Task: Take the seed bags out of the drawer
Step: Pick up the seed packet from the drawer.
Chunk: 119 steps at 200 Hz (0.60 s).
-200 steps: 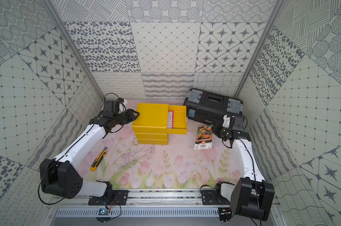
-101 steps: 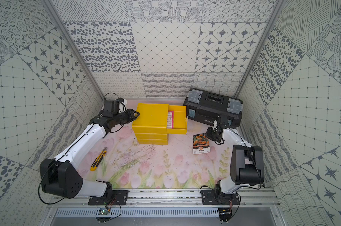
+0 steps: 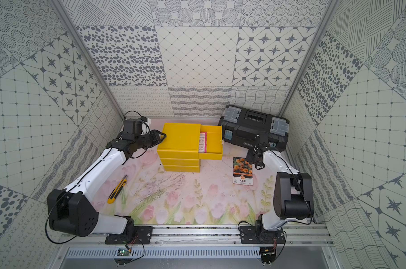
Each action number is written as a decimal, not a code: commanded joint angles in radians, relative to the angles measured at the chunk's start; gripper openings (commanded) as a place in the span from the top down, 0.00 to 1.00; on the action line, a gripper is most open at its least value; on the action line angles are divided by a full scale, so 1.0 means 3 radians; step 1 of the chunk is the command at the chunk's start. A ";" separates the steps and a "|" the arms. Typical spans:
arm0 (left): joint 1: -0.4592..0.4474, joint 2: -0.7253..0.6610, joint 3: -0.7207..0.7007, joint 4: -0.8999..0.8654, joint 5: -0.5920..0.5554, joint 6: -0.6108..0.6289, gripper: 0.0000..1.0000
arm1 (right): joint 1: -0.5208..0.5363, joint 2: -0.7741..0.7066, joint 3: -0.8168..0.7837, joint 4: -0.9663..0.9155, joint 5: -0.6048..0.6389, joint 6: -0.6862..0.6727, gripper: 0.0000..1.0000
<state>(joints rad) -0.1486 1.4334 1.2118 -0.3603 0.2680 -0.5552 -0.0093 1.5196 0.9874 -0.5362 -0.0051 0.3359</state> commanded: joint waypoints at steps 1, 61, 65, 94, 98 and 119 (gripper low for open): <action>-0.0012 0.0049 -0.0086 -0.0905 0.0212 0.0023 0.63 | 0.0063 -0.0423 0.0073 0.0056 0.0067 0.0033 0.51; -0.0014 0.0025 -0.0112 -0.0920 0.0193 0.0017 0.63 | 0.0667 -0.0929 0.0645 -0.0209 0.0013 0.0172 0.48; -0.0011 0.0020 -0.0112 -0.0924 0.0188 0.0015 0.63 | 0.0728 -0.0926 0.0694 -0.0220 0.0005 0.0186 0.48; -0.0014 -0.0002 -0.0128 -0.0937 0.0157 0.0033 0.63 | 0.1186 -0.0783 0.1033 -0.0240 -0.0042 0.0289 0.55; -0.0014 -0.0008 -0.0128 -0.0939 0.0153 0.0034 0.63 | 0.1244 -0.0740 0.1084 -0.0245 -0.0039 0.0299 0.56; -0.0014 -0.0007 -0.0128 -0.0945 0.0147 0.0038 0.63 | 0.1528 -0.0483 0.1338 -0.0287 0.0015 0.0326 0.58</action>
<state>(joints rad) -0.1486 1.4227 1.1961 -0.3443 0.2657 -0.5556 0.3737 1.2961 1.3170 -0.6067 -0.0063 0.4072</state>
